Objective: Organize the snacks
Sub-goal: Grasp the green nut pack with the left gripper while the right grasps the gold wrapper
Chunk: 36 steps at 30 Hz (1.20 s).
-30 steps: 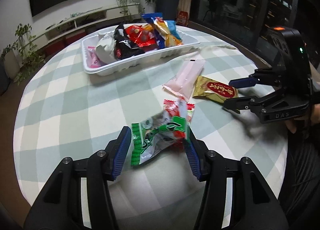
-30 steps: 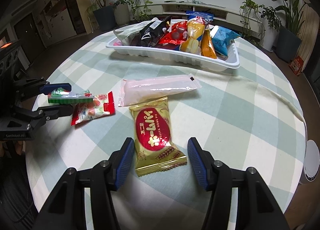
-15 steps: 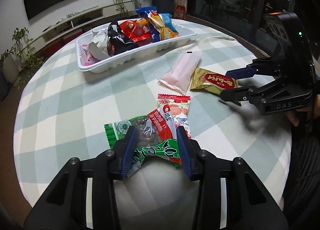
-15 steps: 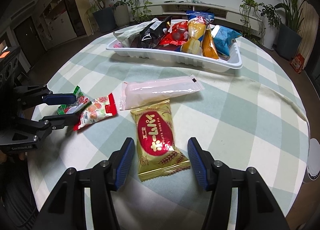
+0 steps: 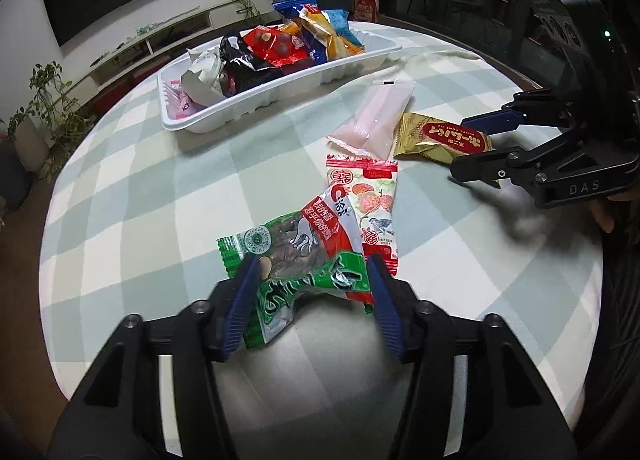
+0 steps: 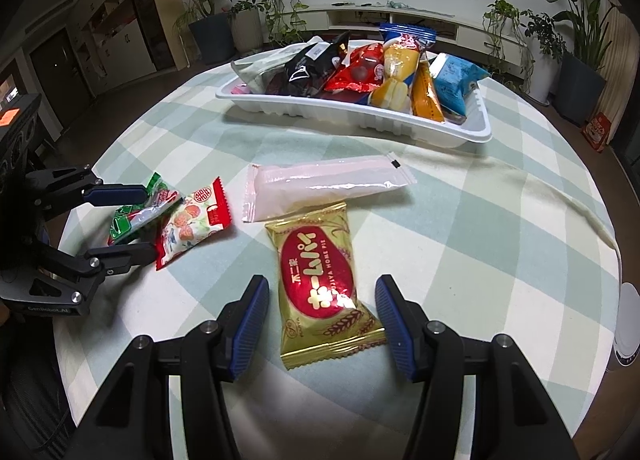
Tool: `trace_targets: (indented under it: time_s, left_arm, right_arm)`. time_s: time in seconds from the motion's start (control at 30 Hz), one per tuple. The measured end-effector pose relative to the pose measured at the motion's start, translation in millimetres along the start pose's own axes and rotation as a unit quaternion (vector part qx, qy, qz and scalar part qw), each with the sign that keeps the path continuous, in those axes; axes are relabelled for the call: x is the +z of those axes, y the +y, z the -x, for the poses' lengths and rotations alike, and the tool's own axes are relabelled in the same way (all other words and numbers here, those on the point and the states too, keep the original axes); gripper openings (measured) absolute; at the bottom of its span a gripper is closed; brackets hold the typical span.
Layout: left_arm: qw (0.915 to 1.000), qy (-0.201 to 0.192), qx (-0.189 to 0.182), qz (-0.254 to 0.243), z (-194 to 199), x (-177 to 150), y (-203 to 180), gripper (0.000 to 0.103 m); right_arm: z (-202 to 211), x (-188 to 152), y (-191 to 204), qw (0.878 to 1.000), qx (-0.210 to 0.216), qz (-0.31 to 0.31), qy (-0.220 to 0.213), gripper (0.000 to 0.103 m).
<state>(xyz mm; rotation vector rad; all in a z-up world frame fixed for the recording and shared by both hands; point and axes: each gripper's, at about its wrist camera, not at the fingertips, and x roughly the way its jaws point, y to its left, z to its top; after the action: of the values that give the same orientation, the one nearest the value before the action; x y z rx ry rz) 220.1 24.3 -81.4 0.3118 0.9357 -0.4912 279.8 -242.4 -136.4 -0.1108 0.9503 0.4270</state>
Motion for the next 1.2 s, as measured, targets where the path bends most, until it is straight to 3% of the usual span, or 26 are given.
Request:
trace_targets:
  time_s: [0.1,0.23,0.57,0.63,0.93,1.2]
  left_arm:
    - [0.9997,0.002,0.0,0.024,-0.1,0.3,7.8,0.032]
    - [0.999,0.003,-0.004,0.044,-0.5,1.0,12.2,0.03]
    - [0.9957,-0.005,-0.012,0.091,3.7,-1.9,26.6,0.024]
    - [0.995,-0.007,-0.016,0.099,4.8,-2.4,27.9,0.024]
    - [0.9907,-0.022,-0.036,0.13,10.1,-4.4,35.4,0.024]
    - [0.9821,-0.053,-0.055,0.172,27.9,-6.1,48.7,0.024]
  right_arm:
    - [0.2,0.4,-1.2,1.0,0.004,-0.004,0.0,0.057]
    - [0.5,0.8,-1.2,1.0,0.006,-0.005,-0.001,0.047]
    - [0.2,0.9,0.1,1.0,0.006,0.0,-0.001,0.045]
    - [0.5,1.0,0.7,1.0,0.007,0.003,0.0,0.033]
    - [8.3,-3.2,6.9,1.0,0.009,0.017,-0.011,0.033]
    - [24.1,-1.5,-9.9,0.999,0.016,-0.024,-0.036,0.033]
